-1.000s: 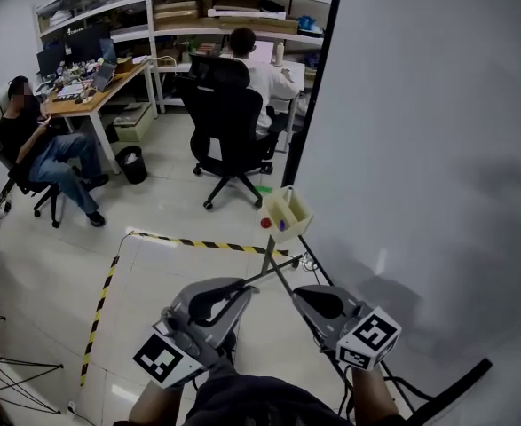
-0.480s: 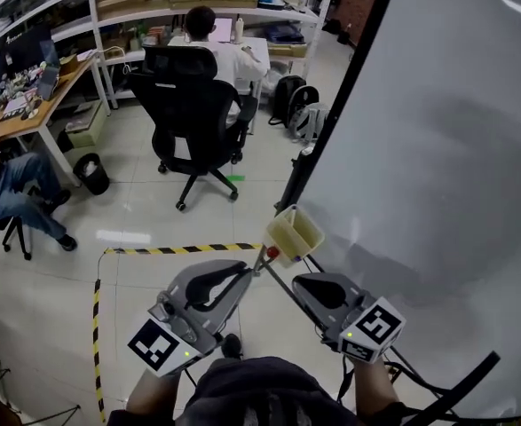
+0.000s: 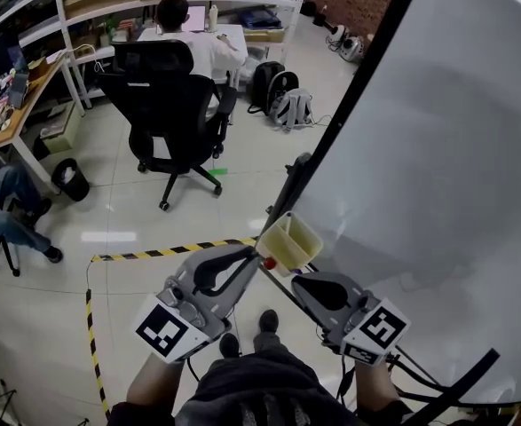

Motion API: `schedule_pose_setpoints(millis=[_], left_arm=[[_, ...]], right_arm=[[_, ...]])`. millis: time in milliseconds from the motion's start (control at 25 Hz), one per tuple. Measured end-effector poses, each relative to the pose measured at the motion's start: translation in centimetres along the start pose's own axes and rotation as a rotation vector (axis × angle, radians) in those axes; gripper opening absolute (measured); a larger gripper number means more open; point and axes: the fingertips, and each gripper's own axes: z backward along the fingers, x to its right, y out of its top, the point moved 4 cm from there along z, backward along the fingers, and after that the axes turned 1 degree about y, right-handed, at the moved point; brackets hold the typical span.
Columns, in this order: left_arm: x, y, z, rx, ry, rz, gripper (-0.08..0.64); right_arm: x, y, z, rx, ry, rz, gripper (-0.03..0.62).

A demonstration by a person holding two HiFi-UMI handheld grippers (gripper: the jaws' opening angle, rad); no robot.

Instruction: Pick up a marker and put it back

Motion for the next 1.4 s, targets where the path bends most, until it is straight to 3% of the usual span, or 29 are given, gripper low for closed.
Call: schedule_pose_setpoints(millis=[240, 760, 1400], left_arm=[[-2.6, -3.9, -2.9, -0.027, 0.034, 0.028, 0.031], [-5.6, -11.5, -5.8, -0.124, 0.054, 0.08, 0.032], [-6.2, -16.5, -5.2, -0.19, 0.048, 0.079, 0.034]], right_arm=[[2.4, 0.5, -0.5, 0.025, 0.017, 0.008, 0.0], [6.5, -0.8, -2.4, -0.037, 0.044, -0.032, 0.0], [7.0, -2.4, -3.7, -0.085, 0.055, -0.06, 0.0]])
